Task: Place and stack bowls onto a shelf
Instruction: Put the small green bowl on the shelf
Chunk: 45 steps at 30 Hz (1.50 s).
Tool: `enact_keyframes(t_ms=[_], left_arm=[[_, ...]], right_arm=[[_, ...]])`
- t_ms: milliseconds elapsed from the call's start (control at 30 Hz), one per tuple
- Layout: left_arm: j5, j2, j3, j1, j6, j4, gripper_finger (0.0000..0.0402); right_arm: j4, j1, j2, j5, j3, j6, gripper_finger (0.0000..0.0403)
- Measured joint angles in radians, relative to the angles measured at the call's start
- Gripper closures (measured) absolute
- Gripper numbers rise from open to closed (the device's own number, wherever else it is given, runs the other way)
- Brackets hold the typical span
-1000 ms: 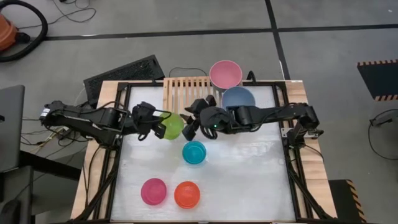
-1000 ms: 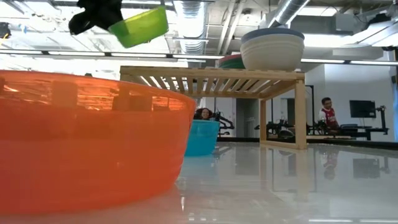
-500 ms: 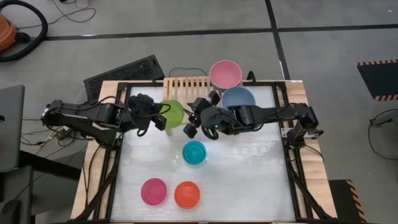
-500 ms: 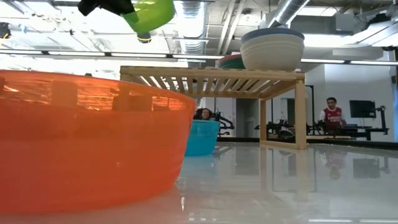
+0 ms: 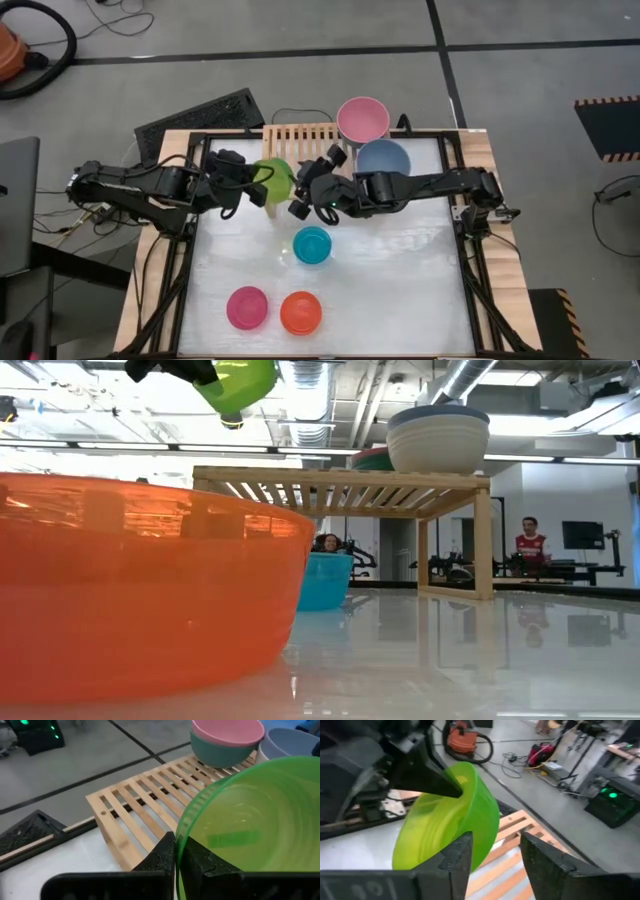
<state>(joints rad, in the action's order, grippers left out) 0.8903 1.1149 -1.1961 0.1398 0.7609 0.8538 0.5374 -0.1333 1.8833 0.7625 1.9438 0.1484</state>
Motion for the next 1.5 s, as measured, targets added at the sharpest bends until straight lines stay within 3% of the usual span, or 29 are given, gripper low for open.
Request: enact_keyframes(t_ms=[267,533,900,1033,1200,1400,1500], left_arm=[[0.087,0.0,0.0,0.0,0.008,-0.001,0.0401],[0.112,0.0,0.0,-0.02,0.009,-0.019,0.0401],[0.102,0.0,0.0,-0.02,-0.016,-0.071,0.0401],[0.106,0.0,0.0,-0.02,-0.026,-0.093,0.0402],[0.116,0.01,0.001,-0.02,-0.085,-0.139,0.0401],[0.126,0.03,0.002,-0.03,-0.068,-0.138,0.0401],[0.116,0.033,0.002,-0.035,-0.09,-0.146,0.0401]], right_arm=[[-0.068,0.0,-0.007,0.026,0.0,-0.002,0.0164],[-0.087,-0.01,-0.007,0.042,0.0,-0.028,0.0163],[-0.117,0.059,0.01,0.02,0.0,-0.051,0.0167],[-0.12,0.066,0.009,0.015,0.0,-0.052,0.0202],[-0.123,0.09,0.009,-0.086,0.0,-0.029,0.028],[-0.073,0.11,0.007,-0.093,0.0,-0.03,0.0368],[-0.059,0.112,0.008,-0.094,0.0,-0.03,0.0375]])
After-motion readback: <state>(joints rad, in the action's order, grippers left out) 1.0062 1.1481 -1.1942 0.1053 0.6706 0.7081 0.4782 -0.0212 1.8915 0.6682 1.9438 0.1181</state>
